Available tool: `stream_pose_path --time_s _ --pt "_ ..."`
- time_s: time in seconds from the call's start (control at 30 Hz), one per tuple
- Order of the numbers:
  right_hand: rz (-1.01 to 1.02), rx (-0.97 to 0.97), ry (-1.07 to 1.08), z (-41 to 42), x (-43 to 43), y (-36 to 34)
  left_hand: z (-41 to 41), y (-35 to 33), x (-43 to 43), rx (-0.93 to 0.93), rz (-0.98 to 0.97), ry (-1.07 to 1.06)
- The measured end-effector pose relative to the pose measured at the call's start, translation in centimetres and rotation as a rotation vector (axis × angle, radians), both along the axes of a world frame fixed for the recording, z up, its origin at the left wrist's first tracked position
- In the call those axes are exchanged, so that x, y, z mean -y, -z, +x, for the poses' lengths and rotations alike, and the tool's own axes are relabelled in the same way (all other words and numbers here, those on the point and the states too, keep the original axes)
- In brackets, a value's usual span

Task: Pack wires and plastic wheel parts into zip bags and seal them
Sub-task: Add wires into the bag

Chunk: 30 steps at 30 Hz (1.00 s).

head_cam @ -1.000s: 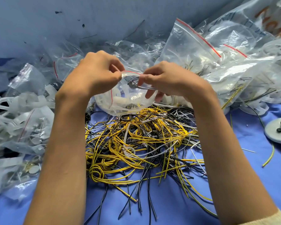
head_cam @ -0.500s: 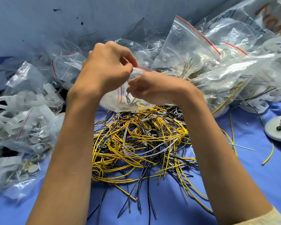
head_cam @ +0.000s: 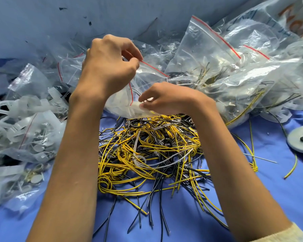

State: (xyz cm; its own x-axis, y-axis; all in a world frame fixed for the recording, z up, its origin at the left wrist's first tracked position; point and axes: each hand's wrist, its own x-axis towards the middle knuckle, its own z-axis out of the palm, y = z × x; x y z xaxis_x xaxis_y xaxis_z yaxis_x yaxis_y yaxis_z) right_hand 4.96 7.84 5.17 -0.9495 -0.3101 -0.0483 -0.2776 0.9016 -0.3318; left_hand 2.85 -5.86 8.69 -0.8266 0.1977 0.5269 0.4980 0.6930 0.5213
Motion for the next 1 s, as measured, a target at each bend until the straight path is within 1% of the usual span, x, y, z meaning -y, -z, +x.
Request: stream_pose_path --time_s 0.13,0.23,0.3,0.37,0.4,0.47,0.57,0.6,0.63,0.67,0.73,0.8,0.9,1.0 --pt "0.005 -0.065 0.003 -0.3 0.0 0.1 0.1 0.0 0.0 -0.002 -0.004 -0.001" --pt "-0.060 -0.121 -0.015 -0.6 0.1 0.3 0.1 0.0 0.0 0.000 -0.005 -0.006" --pt "-0.089 -0.059 -0.056 -0.6 0.2 0.5 0.1 0.0 -0.1 0.000 0.004 -0.013" --pt "-0.020 0.008 -0.085 -0.5 0.2 0.7 0.1 0.0 -0.1 0.007 0.012 -0.022" --pt "0.004 -0.002 -0.085 -0.5 0.2 0.7 0.1 0.1 -0.2 0.011 0.019 -0.032" --pt "-0.064 -0.118 -0.069 -0.4 0.2 0.3 0.0 0.1 -0.1 0.009 0.046 -0.074" --pt "-0.306 -0.388 -0.017 0.1 0.4 -1.0 -0.2 0.0 0.3 -0.022 0.118 -0.189" --pt "-0.378 -0.428 -0.007 0.3 0.3 -1.4 -0.4 0.0 0.6 -0.036 0.139 -0.235" --pt "-0.434 -0.412 -0.004 0.6 0.1 -1.8 -0.5 0.0 0.9 -0.049 0.156 -0.279" --pt "-0.473 -0.343 -0.009 1.0 -0.1 -2.1 -0.7 0.0 1.2 -0.057 0.170 -0.315" --pt "-0.454 -0.120 -0.040 1.7 -0.5 -2.5 -0.9 0.0 1.9 -0.057 0.192 -0.360" --pt "-0.303 0.063 -0.067 1.9 -0.5 -2.1 -1.0 -0.1 2.2 -0.045 0.198 -0.375" --pt "-0.054 0.086 -0.066 1.5 -0.1 -1.2 -1.1 0.1 2.0 -0.042 0.180 -0.359" --pt "0.047 0.208 -0.084 1.3 0.4 -0.6 -1.0 0.2 1.5 -0.043 0.162 -0.337"
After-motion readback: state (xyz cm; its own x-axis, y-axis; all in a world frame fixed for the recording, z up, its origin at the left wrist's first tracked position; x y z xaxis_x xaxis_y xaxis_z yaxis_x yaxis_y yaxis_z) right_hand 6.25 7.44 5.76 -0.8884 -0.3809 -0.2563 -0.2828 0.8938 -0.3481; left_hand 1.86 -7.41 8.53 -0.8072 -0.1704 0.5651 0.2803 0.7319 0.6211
